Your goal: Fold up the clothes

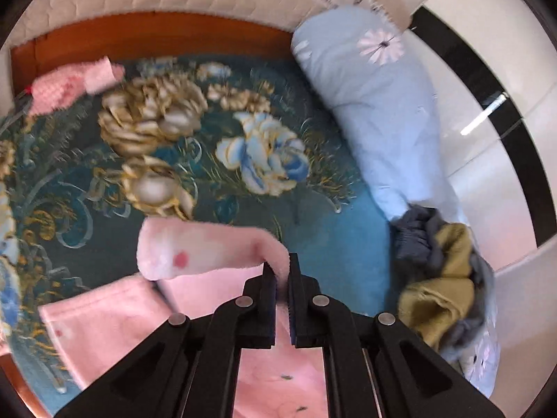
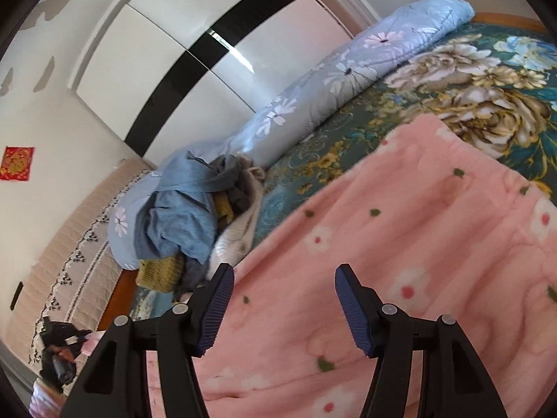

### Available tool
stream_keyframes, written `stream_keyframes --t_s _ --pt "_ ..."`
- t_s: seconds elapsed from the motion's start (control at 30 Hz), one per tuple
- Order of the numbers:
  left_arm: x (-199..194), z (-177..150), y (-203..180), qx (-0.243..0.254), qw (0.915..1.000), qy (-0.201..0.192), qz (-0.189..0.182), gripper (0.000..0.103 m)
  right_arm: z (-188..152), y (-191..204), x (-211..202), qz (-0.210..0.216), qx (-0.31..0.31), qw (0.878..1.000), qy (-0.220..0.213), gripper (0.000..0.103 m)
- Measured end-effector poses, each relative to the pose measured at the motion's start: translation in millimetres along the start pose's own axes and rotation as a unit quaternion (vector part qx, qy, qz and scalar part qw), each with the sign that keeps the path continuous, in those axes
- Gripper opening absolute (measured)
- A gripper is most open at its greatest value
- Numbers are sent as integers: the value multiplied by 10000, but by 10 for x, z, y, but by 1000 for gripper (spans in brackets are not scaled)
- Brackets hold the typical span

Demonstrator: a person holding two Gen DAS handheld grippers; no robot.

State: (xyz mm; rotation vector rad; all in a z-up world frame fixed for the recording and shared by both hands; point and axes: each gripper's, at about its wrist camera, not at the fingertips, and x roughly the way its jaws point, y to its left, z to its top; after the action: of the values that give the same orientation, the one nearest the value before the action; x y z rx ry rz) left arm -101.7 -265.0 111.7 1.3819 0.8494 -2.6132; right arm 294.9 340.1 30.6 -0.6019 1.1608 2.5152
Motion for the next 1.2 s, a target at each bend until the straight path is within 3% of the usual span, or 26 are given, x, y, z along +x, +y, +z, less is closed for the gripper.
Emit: stream_keyframes --t_s 0.1,0.33,0.4,0.47,0.57,0.63,0.67,0.77,0.83,1.0,1.1,1.2 --pt "365 98 -124 158 9994 30 322 5 -28 -32 76 -25 81 9998 187 64" --pt "1006 240 -212 406 9974 167 567 6 -112 68 171 -206 -274 9987 375 64" --pt "1145 238 -121 314 9986 320 297 18 -135 84 200 -224 -335 9982 444 64" --pt "1173 272 15 20 9989 462 -116 49 -156 100 225 -243 -393 9976 506 64" --pt "1022 372 221 -421 9944 488 -843 55 -164 105 233 -243 -402 9975 531 64" --pt "830 415 323 -392 9935 343 -1008 60 -169 108 239 -243 -408 9974 548 64" --pt "725 429 382 -324 9940 250 -1010 61 -171 110 241 -242 -411 9973 557 64" --pt "655 327 626 140 9994 300 -34 61 -178 115 240 -232 -396 9974 563 64" --pt "755 208 834 27 9984 544 153 61 -183 121 240 -226 -387 9974 565 64" --pt "979 -59 1235 -794 9899 1053 -527 61 -186 142 221 -203 -389 9976 530 64" --pt "984 -86 1159 -814 9913 835 -608 60 -179 125 229 -217 -346 9977 543 64" --pt "1082 -135 994 -530 9931 901 -524 58 -181 99 250 -209 -279 9975 607 64"
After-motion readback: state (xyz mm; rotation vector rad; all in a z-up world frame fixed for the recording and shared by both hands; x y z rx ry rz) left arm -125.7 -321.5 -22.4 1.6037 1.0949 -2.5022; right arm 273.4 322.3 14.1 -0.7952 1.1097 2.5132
